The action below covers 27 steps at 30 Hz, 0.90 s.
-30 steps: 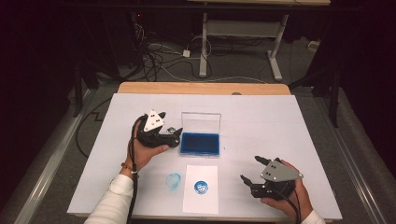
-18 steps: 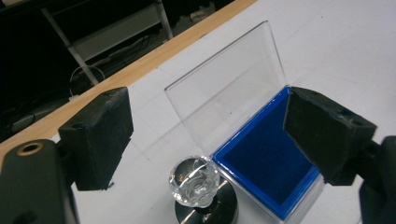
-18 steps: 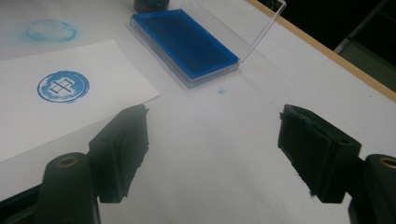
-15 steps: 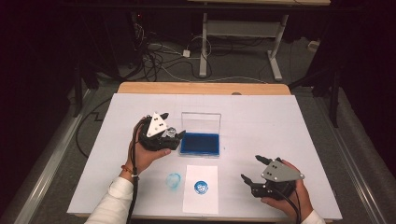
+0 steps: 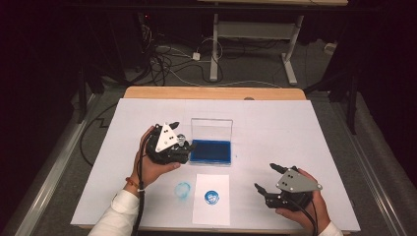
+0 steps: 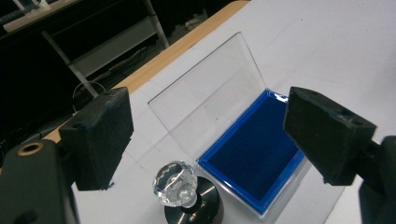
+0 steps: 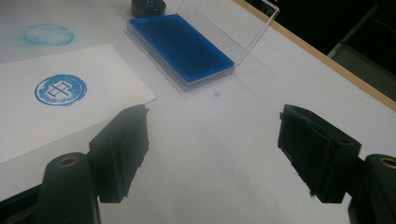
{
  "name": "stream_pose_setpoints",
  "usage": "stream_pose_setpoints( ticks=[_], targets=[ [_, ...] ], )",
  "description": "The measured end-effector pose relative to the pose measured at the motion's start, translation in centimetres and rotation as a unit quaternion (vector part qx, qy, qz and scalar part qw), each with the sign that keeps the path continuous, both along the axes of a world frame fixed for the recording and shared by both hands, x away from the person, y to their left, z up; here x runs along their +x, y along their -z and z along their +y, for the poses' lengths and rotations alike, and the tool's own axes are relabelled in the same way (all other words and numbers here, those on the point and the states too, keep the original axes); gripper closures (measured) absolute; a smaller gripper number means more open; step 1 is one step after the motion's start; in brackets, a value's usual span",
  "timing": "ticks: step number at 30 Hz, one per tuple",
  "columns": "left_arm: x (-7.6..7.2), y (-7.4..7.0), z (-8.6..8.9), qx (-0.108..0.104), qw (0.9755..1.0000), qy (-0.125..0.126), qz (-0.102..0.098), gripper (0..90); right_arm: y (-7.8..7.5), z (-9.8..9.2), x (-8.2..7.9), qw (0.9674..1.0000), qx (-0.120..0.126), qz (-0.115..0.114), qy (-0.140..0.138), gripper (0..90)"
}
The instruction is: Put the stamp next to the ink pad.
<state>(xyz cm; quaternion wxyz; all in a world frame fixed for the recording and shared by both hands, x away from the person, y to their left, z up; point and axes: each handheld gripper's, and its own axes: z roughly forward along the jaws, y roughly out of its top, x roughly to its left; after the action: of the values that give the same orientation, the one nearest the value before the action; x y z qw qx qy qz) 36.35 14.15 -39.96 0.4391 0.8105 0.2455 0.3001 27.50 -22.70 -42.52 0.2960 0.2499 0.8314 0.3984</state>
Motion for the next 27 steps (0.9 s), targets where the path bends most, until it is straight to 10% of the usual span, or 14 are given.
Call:
stream_pose_setpoints(
  ticks=[27],
  targets=[
    [-3.2, -0.4, 1.8, 0.011, 0.9996, 0.015, -0.021, 16.1, -0.4, -0.2, -0.2, 0.9998, 0.007, -0.018, 0.008, 23.9]
  ],
)
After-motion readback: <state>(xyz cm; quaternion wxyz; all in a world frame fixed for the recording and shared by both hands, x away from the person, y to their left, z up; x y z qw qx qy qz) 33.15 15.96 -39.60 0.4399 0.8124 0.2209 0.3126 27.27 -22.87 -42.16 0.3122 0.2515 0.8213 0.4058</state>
